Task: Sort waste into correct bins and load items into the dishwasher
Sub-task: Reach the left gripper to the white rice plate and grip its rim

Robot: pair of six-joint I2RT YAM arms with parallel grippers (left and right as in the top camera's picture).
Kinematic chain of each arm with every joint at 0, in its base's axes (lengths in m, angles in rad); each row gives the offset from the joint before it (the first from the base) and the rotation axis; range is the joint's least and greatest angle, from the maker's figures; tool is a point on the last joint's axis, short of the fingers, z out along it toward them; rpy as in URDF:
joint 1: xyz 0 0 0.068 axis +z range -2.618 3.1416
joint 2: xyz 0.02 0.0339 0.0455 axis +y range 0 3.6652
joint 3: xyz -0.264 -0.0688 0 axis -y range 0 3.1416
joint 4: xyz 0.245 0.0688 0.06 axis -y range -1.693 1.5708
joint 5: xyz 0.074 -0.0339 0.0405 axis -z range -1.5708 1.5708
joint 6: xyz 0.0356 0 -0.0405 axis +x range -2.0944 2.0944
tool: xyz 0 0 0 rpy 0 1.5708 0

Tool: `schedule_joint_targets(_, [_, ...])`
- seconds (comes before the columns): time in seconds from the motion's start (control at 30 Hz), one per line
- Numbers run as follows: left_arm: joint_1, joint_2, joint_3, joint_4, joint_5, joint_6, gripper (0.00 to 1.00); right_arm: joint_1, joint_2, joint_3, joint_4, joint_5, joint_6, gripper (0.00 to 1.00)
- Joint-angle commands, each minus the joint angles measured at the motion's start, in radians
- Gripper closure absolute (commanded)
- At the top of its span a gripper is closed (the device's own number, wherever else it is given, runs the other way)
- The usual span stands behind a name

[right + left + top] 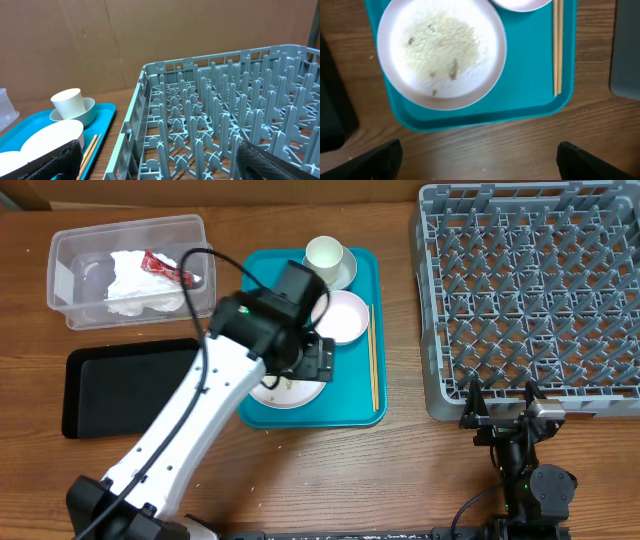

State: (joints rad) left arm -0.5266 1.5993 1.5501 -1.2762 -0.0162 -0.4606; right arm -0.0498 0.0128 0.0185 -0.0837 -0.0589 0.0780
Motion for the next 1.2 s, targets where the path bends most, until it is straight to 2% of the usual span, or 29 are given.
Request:
schedule_joint_targets(0.0, [-0.033, 0.012, -0.02, 0.032, -0.046, -0.015, 0.0, 0.005, -0.01, -0.011, 0.003, 0.01, 0.0, 0.0])
schedule_joint_targets(0.03, [-0.037, 0.017, -0.025, 0.042, -0.047, -0.008, 0.04, 0.005, -0.01, -0.011, 0.003, 0.01, 0.0, 0.0])
schedule_joint_targets(0.1, [-0.043, 0.031, -0.035, 0.055, -0.048, 0.013, 0.21, 0.005, -0.01, -0.011, 0.003, 0.01, 0.0, 0.0])
schedule_joint_targets(0.13, [-0.048, 0.043, -0.039, 0.059, -0.051, 0.016, 0.23, 0.005, -0.01, -0.011, 0.003, 0.01, 0.0, 0.0])
schedule_joint_targets(0.27, [-0.091, 0.097, -0.039, 0.061, -0.148, 0.011, 0.23, 0.005, -0.01, -0.011, 0.003, 0.01, 0.0, 0.0])
schedule_joint_targets(0.4, [-0.177, 0.183, -0.039, 0.1, -0.325, -0.033, 0.29, 0.005, -0.01, -0.011, 0.003, 0.01, 0.0, 0.0])
schedule_joint_targets(0.5, [-0.214, 0.257, -0.039, 0.143, -0.394, -0.042, 0.32, 0.005, -0.01, -0.011, 0.003, 0.01, 0.0, 0.0])
schedule_joint_targets(0.57, [-0.22, 0.301, -0.039, 0.161, -0.402, -0.042, 0.32, 0.005, -0.01, -0.01, 0.003, 0.01, 0.0, 0.0])
schedule_joint_targets(0.73, [-0.218, 0.412, -0.039, 0.168, -0.393, -0.064, 0.49, 0.005, -0.01, -0.011, 0.003, 0.01, 0.0, 0.0])
schedule_joint_targets(1.17, [-0.218, 0.554, -0.041, 0.237, -0.35, -0.067, 0.5, 0.005, -0.01, -0.011, 0.003, 0.01, 0.0, 0.0])
